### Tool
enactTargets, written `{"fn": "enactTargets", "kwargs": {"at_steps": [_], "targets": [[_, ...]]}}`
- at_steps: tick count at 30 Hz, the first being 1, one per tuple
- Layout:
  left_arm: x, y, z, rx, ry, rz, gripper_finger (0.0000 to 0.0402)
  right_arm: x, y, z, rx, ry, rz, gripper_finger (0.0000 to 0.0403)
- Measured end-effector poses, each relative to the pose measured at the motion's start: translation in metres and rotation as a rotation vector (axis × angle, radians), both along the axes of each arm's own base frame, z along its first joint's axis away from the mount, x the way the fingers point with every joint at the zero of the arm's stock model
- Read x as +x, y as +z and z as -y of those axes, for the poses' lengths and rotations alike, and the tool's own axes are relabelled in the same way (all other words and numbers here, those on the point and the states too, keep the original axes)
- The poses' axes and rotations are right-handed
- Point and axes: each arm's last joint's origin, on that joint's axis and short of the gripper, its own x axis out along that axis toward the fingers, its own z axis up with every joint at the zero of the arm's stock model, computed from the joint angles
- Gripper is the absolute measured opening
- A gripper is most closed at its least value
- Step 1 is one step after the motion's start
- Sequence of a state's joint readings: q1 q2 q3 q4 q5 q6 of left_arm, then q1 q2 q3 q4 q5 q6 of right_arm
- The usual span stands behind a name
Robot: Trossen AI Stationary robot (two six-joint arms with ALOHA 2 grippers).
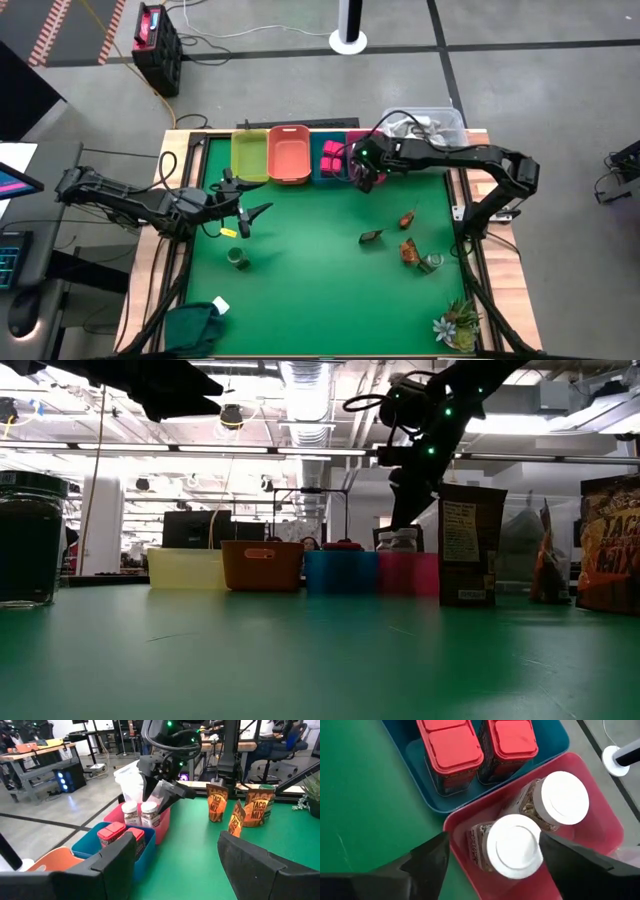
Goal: Sort spices by type
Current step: Put the right green seasoning bottle into the yellow bin
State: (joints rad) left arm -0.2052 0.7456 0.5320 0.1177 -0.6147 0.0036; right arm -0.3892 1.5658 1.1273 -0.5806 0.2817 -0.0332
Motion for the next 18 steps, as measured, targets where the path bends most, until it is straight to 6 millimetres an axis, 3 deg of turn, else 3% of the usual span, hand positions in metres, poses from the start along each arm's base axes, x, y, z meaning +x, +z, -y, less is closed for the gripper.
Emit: {"fn": "enactTargets", "kwargs": {"at_steps": [4, 7, 18], "targets": [[0.000, 0.000, 0.000, -0.005, 0.000, 0.002, 0.0265, 0.003, 0.021, -0.009, 0.019, 0.003, -0.029, 0.0367], [0.000, 0.000, 0.000, -0.001, -0.001, 0.000, 0.0265, 0.009, 0.036, -0.026, 0.020, 0.049, -0.022, 0.0369], [0.000, -0.002, 0.000, 0.006, -0.001, -0.025, 0.0265, 0.010, 0.056, -0.141, 0.014, 0.426, 0.022, 0.0355]]}}
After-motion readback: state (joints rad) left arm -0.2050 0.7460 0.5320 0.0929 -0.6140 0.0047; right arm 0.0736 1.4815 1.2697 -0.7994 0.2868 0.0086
